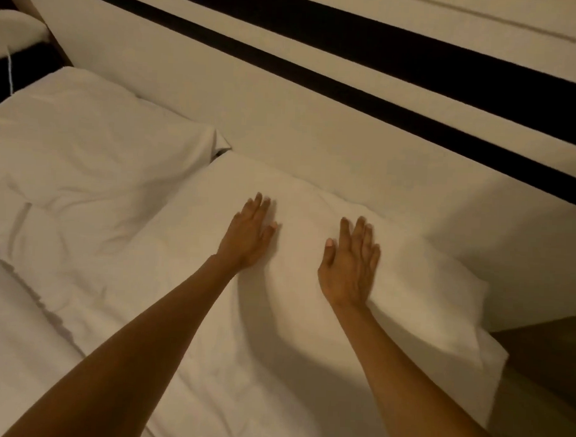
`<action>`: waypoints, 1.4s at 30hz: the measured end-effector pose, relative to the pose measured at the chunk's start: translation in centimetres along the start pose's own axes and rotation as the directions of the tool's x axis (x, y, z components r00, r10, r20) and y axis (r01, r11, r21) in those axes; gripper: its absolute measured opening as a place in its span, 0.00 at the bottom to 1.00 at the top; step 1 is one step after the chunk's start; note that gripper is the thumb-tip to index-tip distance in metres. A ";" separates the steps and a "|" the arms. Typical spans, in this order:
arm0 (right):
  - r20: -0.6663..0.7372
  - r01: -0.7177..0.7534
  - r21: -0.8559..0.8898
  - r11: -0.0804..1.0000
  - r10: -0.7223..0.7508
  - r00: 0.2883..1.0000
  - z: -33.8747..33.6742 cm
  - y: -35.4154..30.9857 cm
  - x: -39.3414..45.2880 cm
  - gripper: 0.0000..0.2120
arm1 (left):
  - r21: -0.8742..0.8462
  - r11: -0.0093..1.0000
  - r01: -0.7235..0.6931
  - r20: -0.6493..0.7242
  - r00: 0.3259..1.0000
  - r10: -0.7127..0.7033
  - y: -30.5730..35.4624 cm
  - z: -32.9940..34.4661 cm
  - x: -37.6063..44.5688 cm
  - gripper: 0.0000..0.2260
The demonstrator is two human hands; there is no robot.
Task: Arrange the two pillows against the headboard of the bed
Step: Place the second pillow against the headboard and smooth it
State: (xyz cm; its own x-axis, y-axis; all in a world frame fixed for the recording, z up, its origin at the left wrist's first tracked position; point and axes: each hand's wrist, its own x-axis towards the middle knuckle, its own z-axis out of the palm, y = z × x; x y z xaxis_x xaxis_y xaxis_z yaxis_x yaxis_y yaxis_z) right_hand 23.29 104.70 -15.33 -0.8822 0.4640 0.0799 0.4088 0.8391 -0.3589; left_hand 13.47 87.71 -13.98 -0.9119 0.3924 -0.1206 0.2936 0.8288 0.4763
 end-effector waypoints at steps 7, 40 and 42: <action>0.034 -0.067 -0.122 0.990 0.072 0.997 3.2 2.5 0.1 0.30 | 0.211 0.961 -0.179 0.134 0.979 0.153 0.1 3.4 3.4 0.27; -0.106 -0.236 -0.070 0.969 0.228 0.968 5.0 3.1 -11.7 0.27 | 0.295 0.931 -0.213 0.147 0.973 0.176 -7.0 3.1 -5.0 0.34; -0.103 -0.252 -0.089 0.964 0.243 0.965 4.3 5.2 -13.2 0.27 | 0.311 0.935 -0.168 0.140 0.982 0.130 -8.9 2.2 -5.8 0.35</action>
State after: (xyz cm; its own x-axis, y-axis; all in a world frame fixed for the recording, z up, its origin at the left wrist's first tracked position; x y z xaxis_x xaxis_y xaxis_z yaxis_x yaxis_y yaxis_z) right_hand 36.06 101.69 -22.29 -0.7275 0.6807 0.0862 0.6371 0.7168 -0.2835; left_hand 16.81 78.90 -19.46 -0.8168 0.5485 -0.1787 0.5170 0.8335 0.1950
